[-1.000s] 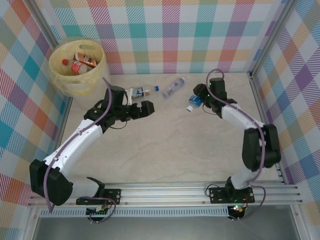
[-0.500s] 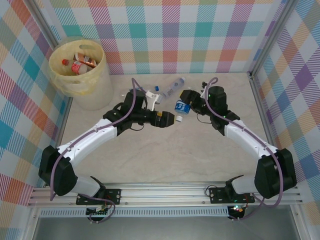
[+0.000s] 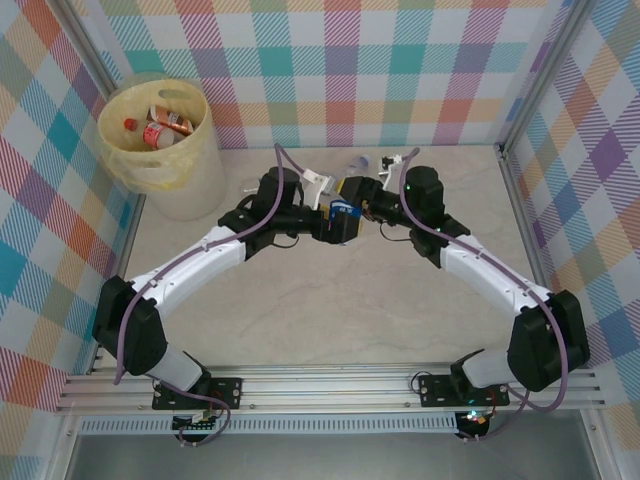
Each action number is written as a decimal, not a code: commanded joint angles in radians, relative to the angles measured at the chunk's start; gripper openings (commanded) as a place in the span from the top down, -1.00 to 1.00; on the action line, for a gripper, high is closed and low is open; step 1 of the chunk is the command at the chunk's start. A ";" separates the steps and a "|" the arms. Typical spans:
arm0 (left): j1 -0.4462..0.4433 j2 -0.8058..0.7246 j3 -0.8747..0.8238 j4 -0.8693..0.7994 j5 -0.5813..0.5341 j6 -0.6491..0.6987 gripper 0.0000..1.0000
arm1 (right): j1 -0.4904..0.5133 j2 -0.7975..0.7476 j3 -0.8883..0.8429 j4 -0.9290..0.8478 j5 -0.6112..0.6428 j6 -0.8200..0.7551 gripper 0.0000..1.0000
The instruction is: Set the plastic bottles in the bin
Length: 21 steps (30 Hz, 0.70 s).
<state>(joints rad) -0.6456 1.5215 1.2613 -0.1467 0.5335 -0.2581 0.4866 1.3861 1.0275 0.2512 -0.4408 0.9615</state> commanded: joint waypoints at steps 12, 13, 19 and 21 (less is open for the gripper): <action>0.037 -0.017 -0.062 0.204 0.115 -0.124 -0.13 | 0.019 0.019 0.043 0.049 -0.060 -0.003 -0.26; 0.037 -0.014 -0.060 0.202 0.117 -0.123 -0.11 | 0.020 0.018 0.046 0.051 -0.062 -0.004 -0.29; 0.040 -0.004 -0.059 0.131 0.043 -0.093 -0.12 | -0.007 -0.034 0.066 -0.004 -0.008 -0.010 -0.66; 0.050 -0.013 -0.056 0.077 -0.020 -0.078 -0.11 | -0.025 -0.077 0.055 -0.040 0.065 -0.010 -0.84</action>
<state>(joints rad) -0.6140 1.5227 1.2121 -0.0093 0.5858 -0.3511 0.4835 1.3918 1.0538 0.2230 -0.4438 0.9596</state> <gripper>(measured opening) 0.643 0.893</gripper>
